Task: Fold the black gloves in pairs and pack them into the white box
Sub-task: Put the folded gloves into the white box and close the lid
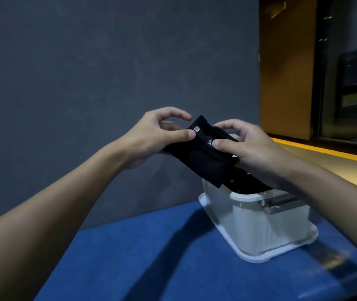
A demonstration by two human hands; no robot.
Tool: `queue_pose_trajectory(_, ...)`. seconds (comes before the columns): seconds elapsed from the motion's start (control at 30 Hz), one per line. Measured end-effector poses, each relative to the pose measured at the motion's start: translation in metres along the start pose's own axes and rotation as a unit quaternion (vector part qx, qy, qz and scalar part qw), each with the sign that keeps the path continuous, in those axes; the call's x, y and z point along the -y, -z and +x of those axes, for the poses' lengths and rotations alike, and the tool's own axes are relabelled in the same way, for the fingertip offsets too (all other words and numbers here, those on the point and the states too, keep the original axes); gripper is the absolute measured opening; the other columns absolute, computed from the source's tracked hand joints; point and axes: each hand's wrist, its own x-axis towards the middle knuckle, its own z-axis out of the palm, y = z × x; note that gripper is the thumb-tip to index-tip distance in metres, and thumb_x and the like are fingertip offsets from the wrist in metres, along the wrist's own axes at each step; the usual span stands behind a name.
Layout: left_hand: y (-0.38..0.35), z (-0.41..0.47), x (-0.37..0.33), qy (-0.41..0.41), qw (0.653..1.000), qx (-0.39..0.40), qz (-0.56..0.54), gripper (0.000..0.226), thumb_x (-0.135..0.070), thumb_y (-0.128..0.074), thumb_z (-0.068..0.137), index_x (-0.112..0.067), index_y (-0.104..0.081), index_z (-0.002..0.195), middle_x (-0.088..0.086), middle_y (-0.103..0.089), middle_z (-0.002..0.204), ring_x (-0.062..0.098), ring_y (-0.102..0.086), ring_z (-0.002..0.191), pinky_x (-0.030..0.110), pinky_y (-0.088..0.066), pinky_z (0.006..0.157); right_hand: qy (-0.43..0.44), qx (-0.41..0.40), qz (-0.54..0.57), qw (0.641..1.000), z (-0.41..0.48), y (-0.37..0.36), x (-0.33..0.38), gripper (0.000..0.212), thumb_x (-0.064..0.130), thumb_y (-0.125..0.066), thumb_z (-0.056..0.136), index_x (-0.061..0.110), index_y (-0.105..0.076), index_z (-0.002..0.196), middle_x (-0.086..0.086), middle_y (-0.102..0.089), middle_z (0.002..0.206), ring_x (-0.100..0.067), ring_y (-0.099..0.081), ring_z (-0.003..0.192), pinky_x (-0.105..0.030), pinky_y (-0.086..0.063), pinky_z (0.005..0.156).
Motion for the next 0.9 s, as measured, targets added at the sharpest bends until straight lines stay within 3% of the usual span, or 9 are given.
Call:
queue_pose_trajectory(0.2,-0.045,0.047,-0.016,-0.034,0.997,0.049,0.045,0.028,-0.011,-0.077,0.084,-0.015,-0.068,0.109,0.007,-0.073,0.086,0.014,-0.068,0.072,0.023,-0.052,0.06,0.018,-0.076,-0.027,0.997,-0.001,0.045,-0.006,0.025,0.0,-0.062,0.089,0.01,-0.062,0.111,-0.02,-0.07,0.103,-0.021,-0.067,0.085,-0.042,-0.052,0.084)
queue_pose_trajectory(0.3,-0.065,0.072,-0.012,-0.029,0.995,0.086,0.041,0.026,-0.01,-0.077,0.084,-0.015,-0.069,0.109,0.014,-0.076,0.097,0.017,-0.07,0.078,0.025,-0.054,0.063,0.0,-0.083,-0.048,0.995,-0.004,0.069,-0.011,0.025,0.006,-0.062,0.09,0.013,-0.06,0.114,-0.015,-0.072,0.102,-0.023,-0.07,0.089,-0.044,-0.052,0.089)
queue_pose_trajectory(0.4,-0.081,0.097,-0.002,-0.014,0.991,0.126,0.04,0.026,-0.009,-0.076,0.084,-0.014,-0.07,0.109,0.02,-0.073,0.108,0.02,-0.069,0.085,0.027,-0.056,0.067,-0.015,-0.085,-0.099,0.991,-0.009,0.091,-0.018,0.033,0.021,-0.064,0.091,0.02,-0.055,0.122,-0.002,-0.072,0.1,-0.016,-0.069,0.093,-0.033,-0.053,0.087)
queue_pose_trajectory(0.5,-0.09,0.124,0.015,0.01,0.987,0.155,0.034,0.024,-0.008,-0.077,0.083,-0.016,-0.073,0.105,0.016,-0.074,0.104,0.019,-0.07,0.086,0.028,-0.056,0.068,-0.016,-0.111,-0.215,0.97,-0.012,0.11,-0.028,0.037,0.033,-0.061,0.091,0.028,-0.048,0.126,0.007,-0.062,0.108,-0.007,-0.061,0.096,-0.018,-0.047,0.076)
queue_pose_trajectory(0.57,-0.092,0.143,0.028,0.03,0.983,0.175,0.036,0.026,-0.009,-0.078,0.081,-0.015,-0.073,0.106,0.015,-0.074,0.107,0.022,-0.071,0.091,0.033,-0.057,0.077,-0.011,-0.122,-0.264,0.957,-0.013,0.118,-0.039,0.035,0.036,-0.06,0.092,0.034,-0.046,0.124,0.01,-0.059,0.11,-0.005,-0.057,0.1,-0.014,-0.043,0.074)
queue_pose_trajectory(0.67,-0.096,0.166,0.044,0.06,0.979,0.186,0.052,0.033,-0.008,-0.078,0.082,-0.008,-0.07,0.114,0.013,-0.074,0.107,0.023,-0.07,0.095,0.038,-0.056,0.087,-0.024,-0.121,-0.298,0.947,-0.018,0.123,-0.056,0.038,0.041,-0.059,0.09,0.035,-0.047,0.126,0.013,-0.058,0.113,-0.005,-0.056,0.108,-0.02,-0.044,0.08)
queue_pose_trajectory(0.8,-0.105,0.186,0.061,0.063,0.973,0.209,0.076,0.032,-0.006,-0.076,0.083,-0.007,-0.071,0.115,0.015,-0.075,0.107,0.02,-0.071,0.093,0.032,-0.056,0.081,-0.018,-0.118,-0.331,0.936,-0.024,0.123,-0.069,0.025,0.04,-0.058,0.09,0.042,-0.048,0.114,0.025,-0.054,0.107,-0.002,-0.051,0.11,-0.023,-0.039,0.086)
queue_pose_trajectory(0.9,-0.112,0.194,0.07,0.05,0.964,0.231,0.119,0.029,-0.006,-0.076,0.084,-0.009,-0.073,0.113,0.011,-0.076,0.103,0.016,-0.071,0.091,0.027,-0.056,0.08,-0.016,-0.133,-0.346,0.928,-0.025,0.123,-0.073,0.026,0.039,-0.057,0.091,0.038,-0.052,0.117,0.021,-0.055,0.11,-0.003,-0.048,0.112,-0.025,-0.039,0.087)
